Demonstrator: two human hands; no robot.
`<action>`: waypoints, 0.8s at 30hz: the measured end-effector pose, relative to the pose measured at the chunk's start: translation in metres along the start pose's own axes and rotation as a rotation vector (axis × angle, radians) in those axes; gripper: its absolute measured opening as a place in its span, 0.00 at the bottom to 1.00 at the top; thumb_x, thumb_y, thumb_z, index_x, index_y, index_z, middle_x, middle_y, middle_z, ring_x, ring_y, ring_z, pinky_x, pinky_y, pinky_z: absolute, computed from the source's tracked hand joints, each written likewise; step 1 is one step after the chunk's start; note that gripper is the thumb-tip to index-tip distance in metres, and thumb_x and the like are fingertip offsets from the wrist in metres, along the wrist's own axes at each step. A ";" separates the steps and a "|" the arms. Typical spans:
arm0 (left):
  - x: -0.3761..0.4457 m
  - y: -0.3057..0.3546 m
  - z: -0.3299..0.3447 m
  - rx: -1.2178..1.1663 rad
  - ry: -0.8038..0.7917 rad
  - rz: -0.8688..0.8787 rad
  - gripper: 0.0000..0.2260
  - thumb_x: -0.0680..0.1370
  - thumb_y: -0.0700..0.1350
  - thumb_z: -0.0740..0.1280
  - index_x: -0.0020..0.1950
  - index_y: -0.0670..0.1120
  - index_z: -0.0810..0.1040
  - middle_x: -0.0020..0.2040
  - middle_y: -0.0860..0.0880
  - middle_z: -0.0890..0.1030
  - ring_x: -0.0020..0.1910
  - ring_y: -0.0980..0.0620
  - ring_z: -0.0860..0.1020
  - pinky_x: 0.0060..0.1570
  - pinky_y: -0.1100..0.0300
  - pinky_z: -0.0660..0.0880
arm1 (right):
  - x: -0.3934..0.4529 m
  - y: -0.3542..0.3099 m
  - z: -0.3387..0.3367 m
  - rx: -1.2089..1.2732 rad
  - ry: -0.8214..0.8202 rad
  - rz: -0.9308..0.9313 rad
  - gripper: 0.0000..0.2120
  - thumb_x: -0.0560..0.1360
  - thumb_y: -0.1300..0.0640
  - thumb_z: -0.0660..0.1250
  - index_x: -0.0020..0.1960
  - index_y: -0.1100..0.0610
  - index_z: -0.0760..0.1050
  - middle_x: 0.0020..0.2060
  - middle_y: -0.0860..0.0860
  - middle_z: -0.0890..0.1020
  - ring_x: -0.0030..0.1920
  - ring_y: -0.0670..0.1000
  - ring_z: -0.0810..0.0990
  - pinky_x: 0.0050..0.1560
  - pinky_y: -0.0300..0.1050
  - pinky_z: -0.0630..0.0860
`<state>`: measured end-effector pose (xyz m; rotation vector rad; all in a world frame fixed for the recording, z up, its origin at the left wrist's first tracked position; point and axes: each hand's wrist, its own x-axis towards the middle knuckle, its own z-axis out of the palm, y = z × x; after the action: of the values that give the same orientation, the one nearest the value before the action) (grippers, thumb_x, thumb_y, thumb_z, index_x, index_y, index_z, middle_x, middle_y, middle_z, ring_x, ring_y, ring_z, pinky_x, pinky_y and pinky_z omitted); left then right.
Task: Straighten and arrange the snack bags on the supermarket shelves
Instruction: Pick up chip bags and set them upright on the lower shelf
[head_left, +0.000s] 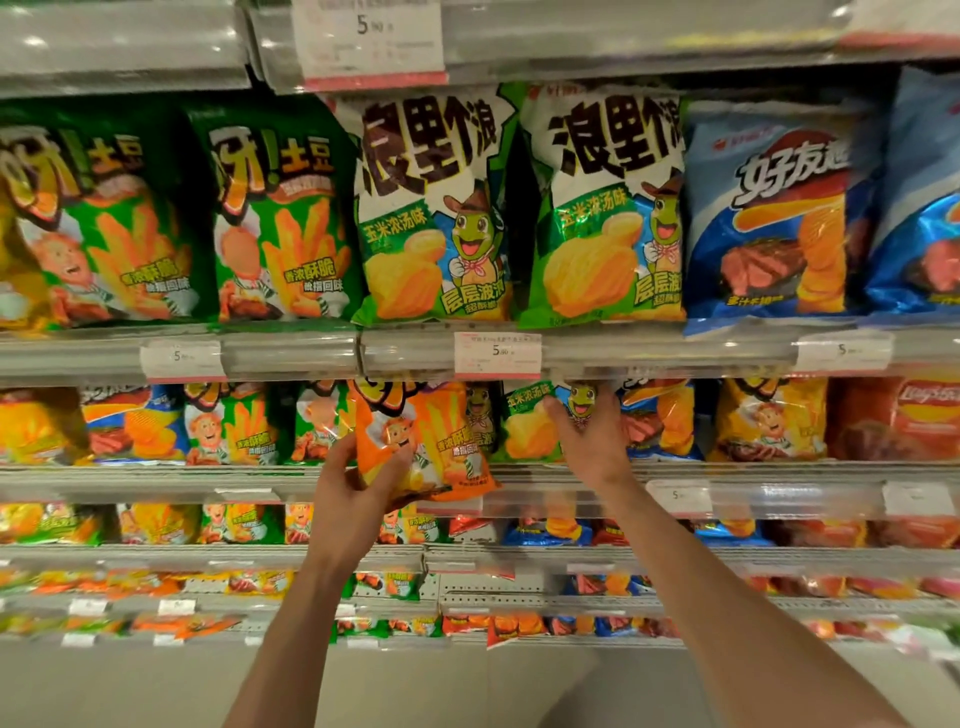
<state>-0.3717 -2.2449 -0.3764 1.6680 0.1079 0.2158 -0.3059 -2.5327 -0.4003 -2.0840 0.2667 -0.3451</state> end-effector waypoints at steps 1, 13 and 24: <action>0.001 0.000 0.001 0.003 -0.010 0.002 0.16 0.73 0.56 0.76 0.58 0.60 0.77 0.48 0.66 0.85 0.46 0.62 0.85 0.37 0.71 0.79 | -0.001 -0.001 0.002 0.003 -0.011 -0.004 0.41 0.78 0.38 0.67 0.80 0.58 0.56 0.74 0.58 0.71 0.75 0.59 0.68 0.75 0.48 0.64; 0.008 -0.009 0.006 0.009 -0.047 -0.024 0.20 0.76 0.47 0.76 0.66 0.52 0.76 0.56 0.51 0.85 0.51 0.53 0.86 0.45 0.56 0.84 | 0.011 0.006 -0.007 -0.098 -0.096 -0.030 0.31 0.79 0.39 0.66 0.74 0.57 0.68 0.66 0.58 0.78 0.67 0.60 0.77 0.66 0.57 0.75; -0.009 -0.002 0.000 0.023 -0.109 -0.063 0.21 0.73 0.52 0.80 0.63 0.59 0.79 0.55 0.56 0.86 0.53 0.53 0.85 0.43 0.58 0.84 | -0.047 0.014 -0.028 0.333 0.077 0.131 0.16 0.79 0.59 0.70 0.65 0.58 0.72 0.51 0.53 0.81 0.49 0.47 0.79 0.58 0.46 0.77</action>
<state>-0.3799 -2.2465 -0.3795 1.6934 0.0809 0.0767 -0.3601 -2.5474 -0.4054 -1.7192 0.3640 -0.3639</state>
